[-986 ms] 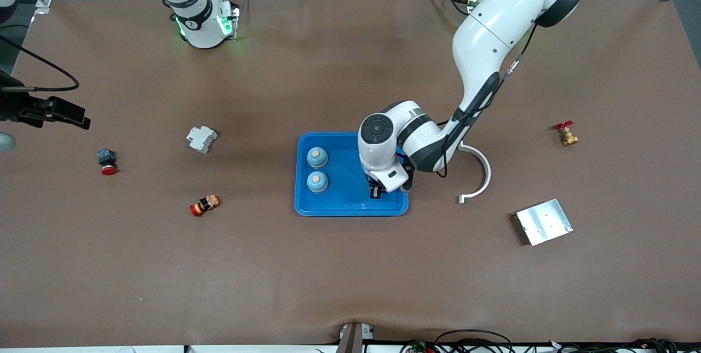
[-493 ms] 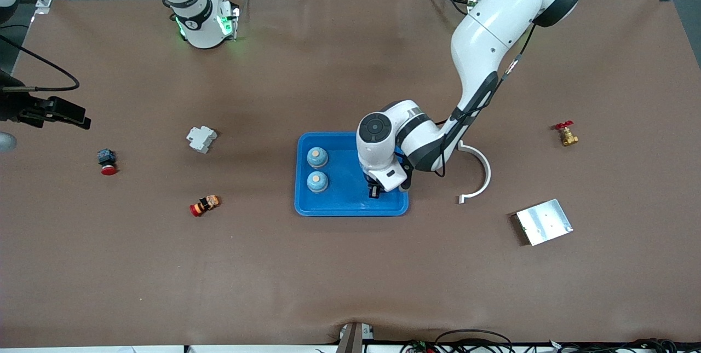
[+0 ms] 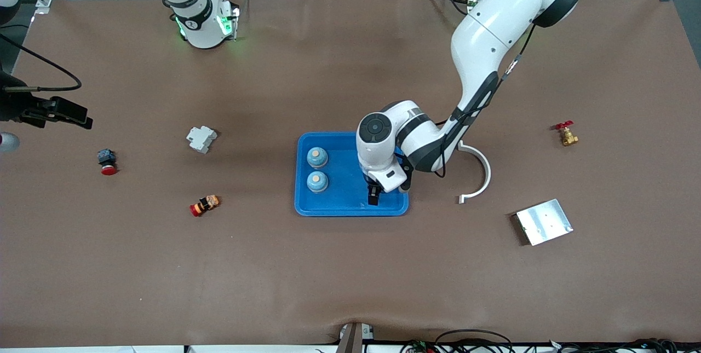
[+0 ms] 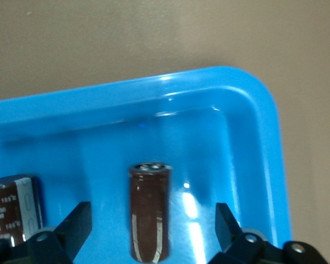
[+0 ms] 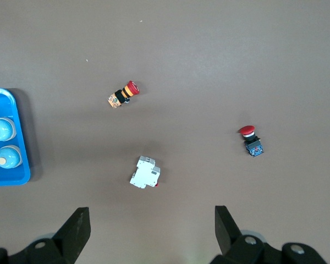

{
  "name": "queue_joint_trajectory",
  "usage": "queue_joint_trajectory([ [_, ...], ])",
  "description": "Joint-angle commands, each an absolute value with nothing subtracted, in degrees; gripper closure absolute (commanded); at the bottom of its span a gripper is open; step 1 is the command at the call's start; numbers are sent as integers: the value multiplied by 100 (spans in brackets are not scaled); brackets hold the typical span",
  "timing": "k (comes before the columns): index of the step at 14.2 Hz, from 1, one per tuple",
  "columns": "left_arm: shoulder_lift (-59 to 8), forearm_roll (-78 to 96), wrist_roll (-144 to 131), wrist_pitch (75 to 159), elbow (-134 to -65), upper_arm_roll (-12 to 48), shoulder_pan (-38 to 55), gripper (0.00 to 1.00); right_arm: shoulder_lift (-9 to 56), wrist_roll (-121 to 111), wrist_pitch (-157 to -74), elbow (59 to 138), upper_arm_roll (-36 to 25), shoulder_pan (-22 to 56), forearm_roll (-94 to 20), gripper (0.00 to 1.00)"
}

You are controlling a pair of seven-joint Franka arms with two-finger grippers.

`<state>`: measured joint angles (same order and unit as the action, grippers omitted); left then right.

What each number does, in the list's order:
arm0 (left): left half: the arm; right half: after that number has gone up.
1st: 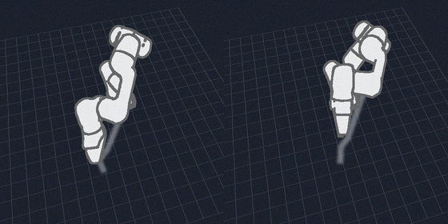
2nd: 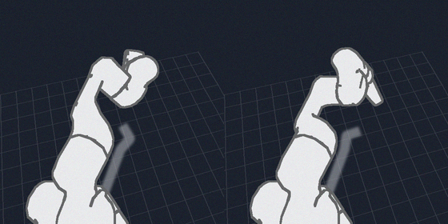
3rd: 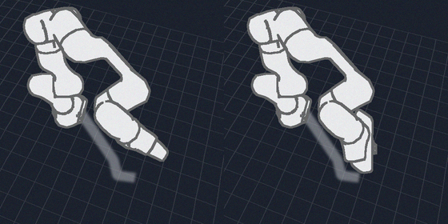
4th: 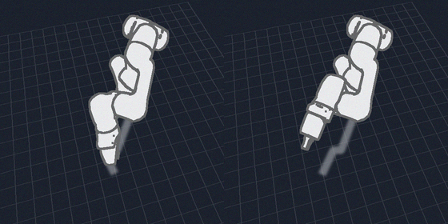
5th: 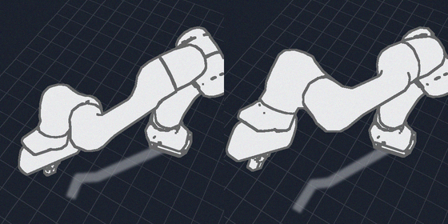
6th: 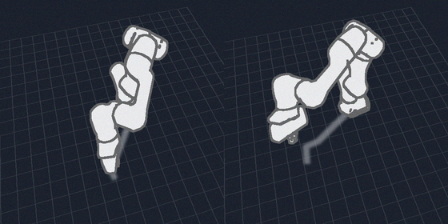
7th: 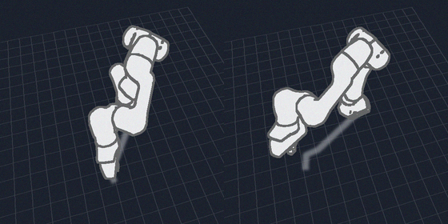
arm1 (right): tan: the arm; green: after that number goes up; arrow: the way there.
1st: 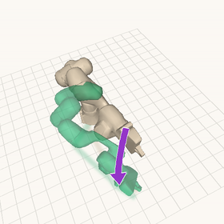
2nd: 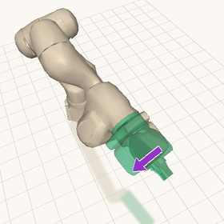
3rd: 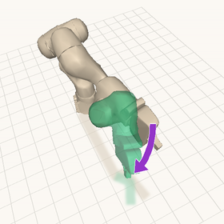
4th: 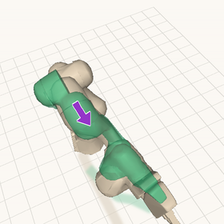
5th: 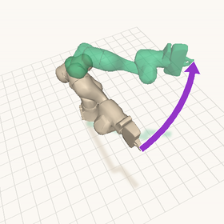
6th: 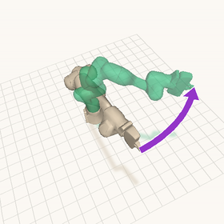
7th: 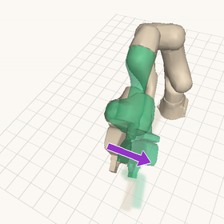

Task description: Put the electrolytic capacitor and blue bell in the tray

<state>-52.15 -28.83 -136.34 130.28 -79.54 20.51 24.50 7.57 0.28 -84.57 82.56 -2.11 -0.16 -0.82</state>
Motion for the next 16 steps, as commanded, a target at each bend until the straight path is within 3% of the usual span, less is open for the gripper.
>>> queue_joint_trajectory([
  [1, -5045, -2944, -13580, 12737, -7919, 1986, 2470, 0, 448, -35, -8647, 8665, -211, -9, -141, 0],
  [7, -4738, -2778, -13158, 12306, -7928, 2126, 2277, 0, 422, -35, -8842, 8736, -220, -18, -202, 0],
  [16, -4088, -2461, -10928, 11339, -7972, 3138, 1187, 0, 431, -35, -8868, 8719, -229, -26, -220, 0],
])
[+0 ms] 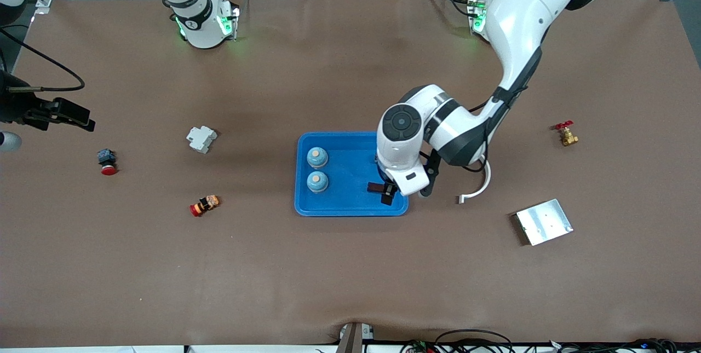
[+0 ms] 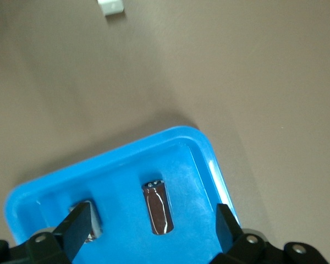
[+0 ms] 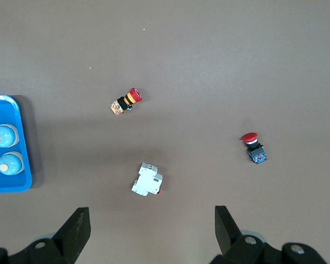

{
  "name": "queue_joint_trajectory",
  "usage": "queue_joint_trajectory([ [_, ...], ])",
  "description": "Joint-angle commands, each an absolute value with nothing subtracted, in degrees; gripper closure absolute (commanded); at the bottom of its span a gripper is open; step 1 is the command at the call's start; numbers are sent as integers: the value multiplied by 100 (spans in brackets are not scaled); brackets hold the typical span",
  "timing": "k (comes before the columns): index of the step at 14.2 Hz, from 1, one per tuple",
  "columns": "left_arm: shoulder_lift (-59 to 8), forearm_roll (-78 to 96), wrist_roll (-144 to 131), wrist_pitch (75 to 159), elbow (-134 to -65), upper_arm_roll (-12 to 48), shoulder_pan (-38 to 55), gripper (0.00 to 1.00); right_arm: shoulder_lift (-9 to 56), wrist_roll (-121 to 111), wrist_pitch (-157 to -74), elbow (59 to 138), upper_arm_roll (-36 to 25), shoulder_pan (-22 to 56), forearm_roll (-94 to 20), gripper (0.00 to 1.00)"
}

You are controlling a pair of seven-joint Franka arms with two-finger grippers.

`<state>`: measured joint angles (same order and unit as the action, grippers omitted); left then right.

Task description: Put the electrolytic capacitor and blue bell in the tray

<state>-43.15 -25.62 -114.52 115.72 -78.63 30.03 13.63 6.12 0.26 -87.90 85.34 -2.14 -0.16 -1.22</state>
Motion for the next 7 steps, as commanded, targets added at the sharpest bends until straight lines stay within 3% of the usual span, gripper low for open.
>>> queue_joint_trajectory([
  [1, -4009, -2452, -10629, 11277, -7972, 3146, 1169, 0, 431, -35, -8868, 8719, -229, -9, -211, 0],
  [7, -3780, -2443, -9257, 10996, -7989, 3146, 1072, 0, 439, -35, -8877, 8701, -228, -18, -220, 0],
])
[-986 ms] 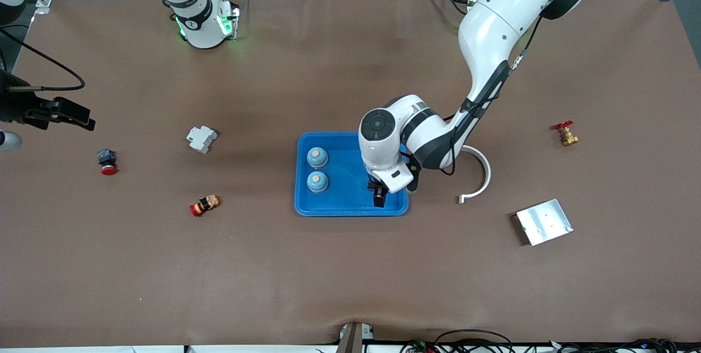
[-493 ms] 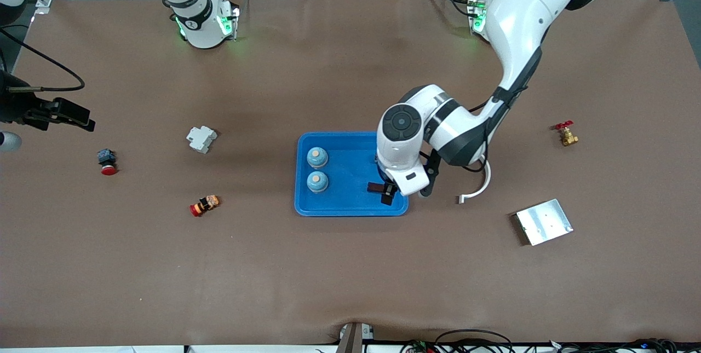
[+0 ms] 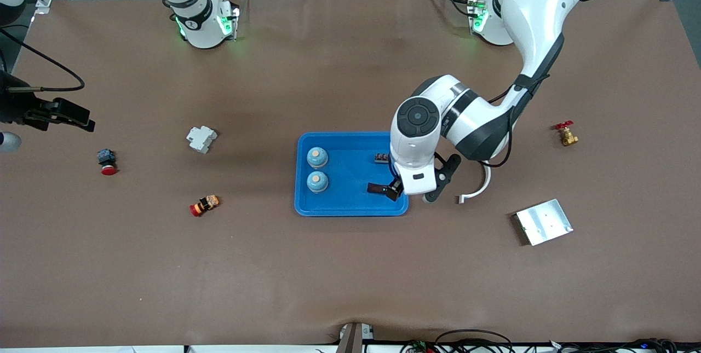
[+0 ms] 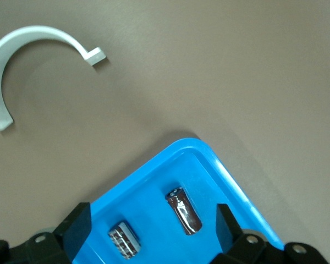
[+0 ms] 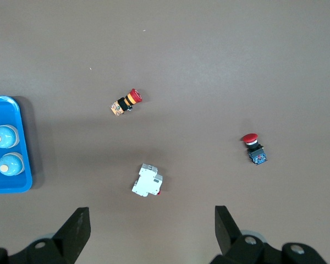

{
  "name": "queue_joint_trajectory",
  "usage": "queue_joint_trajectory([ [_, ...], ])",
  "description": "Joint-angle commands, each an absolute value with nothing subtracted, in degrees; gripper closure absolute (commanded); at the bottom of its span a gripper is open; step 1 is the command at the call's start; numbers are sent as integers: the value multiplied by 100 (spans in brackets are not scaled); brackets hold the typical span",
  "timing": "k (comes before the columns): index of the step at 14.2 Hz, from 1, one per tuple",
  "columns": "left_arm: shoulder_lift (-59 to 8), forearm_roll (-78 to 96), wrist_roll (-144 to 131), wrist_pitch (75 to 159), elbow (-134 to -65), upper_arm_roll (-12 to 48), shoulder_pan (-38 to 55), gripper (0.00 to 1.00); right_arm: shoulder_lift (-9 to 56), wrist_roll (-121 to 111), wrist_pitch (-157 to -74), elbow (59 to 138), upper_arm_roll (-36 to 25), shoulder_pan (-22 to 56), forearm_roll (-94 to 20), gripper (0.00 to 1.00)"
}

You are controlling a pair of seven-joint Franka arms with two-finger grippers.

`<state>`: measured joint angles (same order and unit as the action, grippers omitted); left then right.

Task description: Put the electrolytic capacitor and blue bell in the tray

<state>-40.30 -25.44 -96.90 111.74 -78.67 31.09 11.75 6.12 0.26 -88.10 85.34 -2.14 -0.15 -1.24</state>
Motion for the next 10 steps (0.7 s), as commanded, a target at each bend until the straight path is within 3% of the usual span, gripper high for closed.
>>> queue_joint_trajectory([
  [1, -3675, -2443, -9055, 10978, -7989, 3146, 1020, 0, 439, -35, -8877, 8701, -229, -9, -220, 0],
  [10, -2901, -2085, -4856, 10389, -7945, 3155, 361, 0, 439, -35, -8903, 8692, -220, 0, -229, 0],
])
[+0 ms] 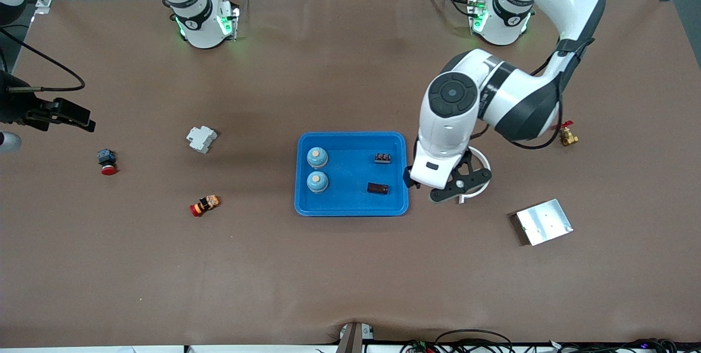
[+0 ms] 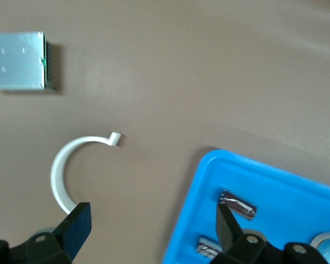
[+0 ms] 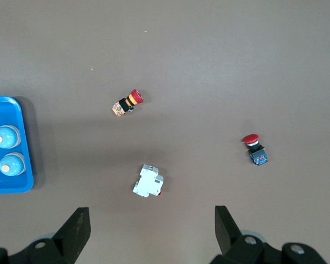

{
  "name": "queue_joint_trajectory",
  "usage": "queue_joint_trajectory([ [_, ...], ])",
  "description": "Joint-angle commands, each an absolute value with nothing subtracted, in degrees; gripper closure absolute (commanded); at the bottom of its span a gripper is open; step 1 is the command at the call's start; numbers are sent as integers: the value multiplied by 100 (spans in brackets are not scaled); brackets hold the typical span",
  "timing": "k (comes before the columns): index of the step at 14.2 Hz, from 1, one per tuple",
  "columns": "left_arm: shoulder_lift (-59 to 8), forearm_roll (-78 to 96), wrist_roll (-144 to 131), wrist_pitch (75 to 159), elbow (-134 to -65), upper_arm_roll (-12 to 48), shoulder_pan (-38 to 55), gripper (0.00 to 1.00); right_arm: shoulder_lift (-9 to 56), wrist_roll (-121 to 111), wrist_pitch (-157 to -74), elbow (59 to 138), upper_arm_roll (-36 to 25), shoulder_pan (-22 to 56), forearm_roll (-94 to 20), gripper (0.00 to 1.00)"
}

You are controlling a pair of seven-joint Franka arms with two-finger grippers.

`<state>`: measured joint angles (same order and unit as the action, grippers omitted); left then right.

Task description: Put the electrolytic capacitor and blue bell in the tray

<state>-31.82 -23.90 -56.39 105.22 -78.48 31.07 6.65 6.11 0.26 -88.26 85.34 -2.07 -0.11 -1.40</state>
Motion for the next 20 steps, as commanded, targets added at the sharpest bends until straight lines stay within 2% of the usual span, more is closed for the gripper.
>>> queue_joint_trajectory([
  [1, -2822, -1970, -4617, 10389, -7954, 3138, 308, 0, 439, -35, -8903, 8692, -211, 0, -229, 0],
  [20, -2637, -2039, -2698, 10485, -7981, 3129, -975, 0, 448, -35, -8903, 8692, -211, -9, -229, 0],
])
